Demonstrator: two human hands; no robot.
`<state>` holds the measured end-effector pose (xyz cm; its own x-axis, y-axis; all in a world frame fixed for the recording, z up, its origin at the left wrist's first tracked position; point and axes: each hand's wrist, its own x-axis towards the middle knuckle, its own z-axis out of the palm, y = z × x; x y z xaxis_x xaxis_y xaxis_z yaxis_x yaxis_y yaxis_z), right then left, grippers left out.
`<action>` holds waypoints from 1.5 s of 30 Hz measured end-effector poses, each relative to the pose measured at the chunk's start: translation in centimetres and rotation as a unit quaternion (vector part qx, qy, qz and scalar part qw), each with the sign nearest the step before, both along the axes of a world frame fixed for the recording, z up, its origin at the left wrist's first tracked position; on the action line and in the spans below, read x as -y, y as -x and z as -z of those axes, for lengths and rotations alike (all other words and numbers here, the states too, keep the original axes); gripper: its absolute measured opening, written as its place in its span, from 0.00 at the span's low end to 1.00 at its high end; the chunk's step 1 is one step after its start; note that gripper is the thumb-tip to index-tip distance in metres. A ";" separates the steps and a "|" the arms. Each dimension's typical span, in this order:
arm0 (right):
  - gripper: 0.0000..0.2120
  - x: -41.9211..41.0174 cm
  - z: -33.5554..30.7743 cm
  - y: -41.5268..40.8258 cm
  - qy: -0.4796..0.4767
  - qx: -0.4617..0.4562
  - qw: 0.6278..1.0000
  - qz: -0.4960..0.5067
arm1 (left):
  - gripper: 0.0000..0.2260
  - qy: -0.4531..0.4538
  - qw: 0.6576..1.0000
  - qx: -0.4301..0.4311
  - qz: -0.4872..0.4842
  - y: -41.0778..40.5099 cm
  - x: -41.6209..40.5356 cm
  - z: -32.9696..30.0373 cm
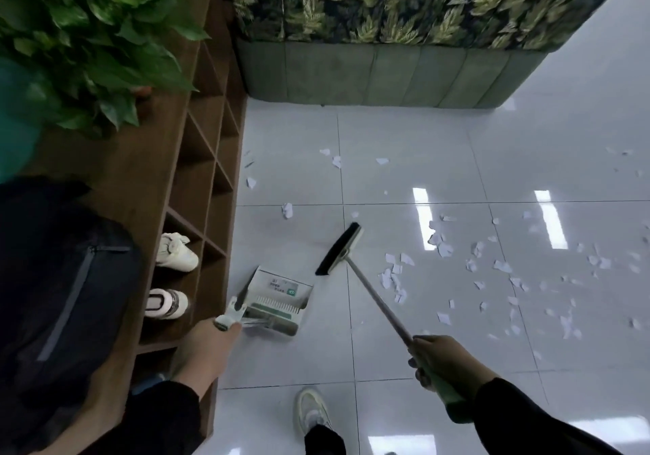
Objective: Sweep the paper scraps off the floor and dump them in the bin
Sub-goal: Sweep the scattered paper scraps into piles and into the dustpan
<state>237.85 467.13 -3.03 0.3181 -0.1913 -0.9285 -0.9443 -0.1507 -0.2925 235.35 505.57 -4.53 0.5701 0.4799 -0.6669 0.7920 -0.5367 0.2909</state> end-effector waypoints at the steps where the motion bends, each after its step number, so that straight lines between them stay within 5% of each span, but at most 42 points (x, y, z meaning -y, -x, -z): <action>1: 0.10 1.9 -0.6 0.7 0.013 0.001 1.000 0.012 | 0.16 0.007 1.000 0.000 0.004 -0.8 0.9 -0.1; 13: 0.07 16.5 -4.3 6.3 0.100 0.001 0.988 0.117 | 0.15 0.009 1.000 0.013 -0.010 -3.6 8.9 -1.0; 22: 0.10 16.5 -5.8 -1.8 0.029 0.063 0.997 0.030 | 0.17 -0.034 0.999 0.032 0.019 -6.7 13.6 -3.3; 34: 0.09 -1.4 -6.2 -18.7 -0.095 0.120 0.982 -0.107 | 0.17 -0.022 0.997 0.044 -0.060 -9.4 8.6 -6.5; 45: 0.08 -21.0 -1.3 -31.9 -0.116 0.138 0.978 -0.109 | 0.17 -0.036 0.997 -0.023 -0.057 -16.8 0.7 -3.1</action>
